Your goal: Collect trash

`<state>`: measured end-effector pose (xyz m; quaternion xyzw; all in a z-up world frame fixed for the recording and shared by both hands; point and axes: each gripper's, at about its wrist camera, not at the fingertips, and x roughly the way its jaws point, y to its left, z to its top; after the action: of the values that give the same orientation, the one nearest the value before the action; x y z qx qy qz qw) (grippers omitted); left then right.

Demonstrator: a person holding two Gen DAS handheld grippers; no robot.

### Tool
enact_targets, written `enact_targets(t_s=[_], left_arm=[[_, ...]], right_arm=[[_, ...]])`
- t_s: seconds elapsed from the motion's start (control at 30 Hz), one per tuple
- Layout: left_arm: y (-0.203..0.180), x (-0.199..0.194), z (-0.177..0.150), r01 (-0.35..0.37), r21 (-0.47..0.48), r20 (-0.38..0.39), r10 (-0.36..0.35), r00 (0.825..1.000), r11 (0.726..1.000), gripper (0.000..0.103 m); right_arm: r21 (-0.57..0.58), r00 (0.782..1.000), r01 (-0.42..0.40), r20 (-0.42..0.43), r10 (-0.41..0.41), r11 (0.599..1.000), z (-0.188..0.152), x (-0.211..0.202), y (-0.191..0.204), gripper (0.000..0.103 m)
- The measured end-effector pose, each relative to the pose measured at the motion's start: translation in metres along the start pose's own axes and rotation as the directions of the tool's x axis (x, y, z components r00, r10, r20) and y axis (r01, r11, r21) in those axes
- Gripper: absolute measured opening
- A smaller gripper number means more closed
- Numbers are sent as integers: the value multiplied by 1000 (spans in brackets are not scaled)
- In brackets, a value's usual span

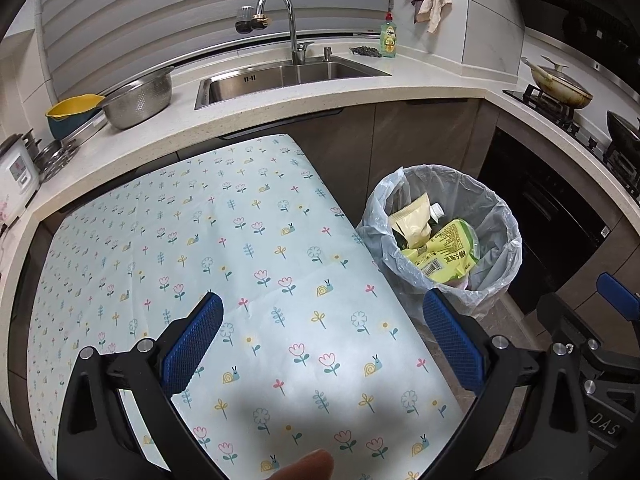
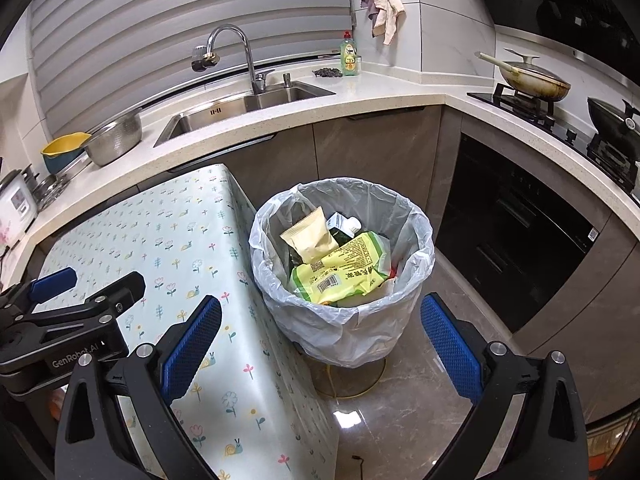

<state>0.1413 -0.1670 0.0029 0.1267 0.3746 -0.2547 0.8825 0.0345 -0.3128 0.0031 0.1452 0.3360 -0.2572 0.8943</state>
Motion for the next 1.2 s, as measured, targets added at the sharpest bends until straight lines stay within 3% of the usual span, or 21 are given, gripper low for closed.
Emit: enact_targets(t_s=[1.2], left_arm=[[-15,9,-6,-44,34,-1,44,999,998,96]], right_arm=[[21,1000,18,-14,-18,1000,-2,10,-14,96]])
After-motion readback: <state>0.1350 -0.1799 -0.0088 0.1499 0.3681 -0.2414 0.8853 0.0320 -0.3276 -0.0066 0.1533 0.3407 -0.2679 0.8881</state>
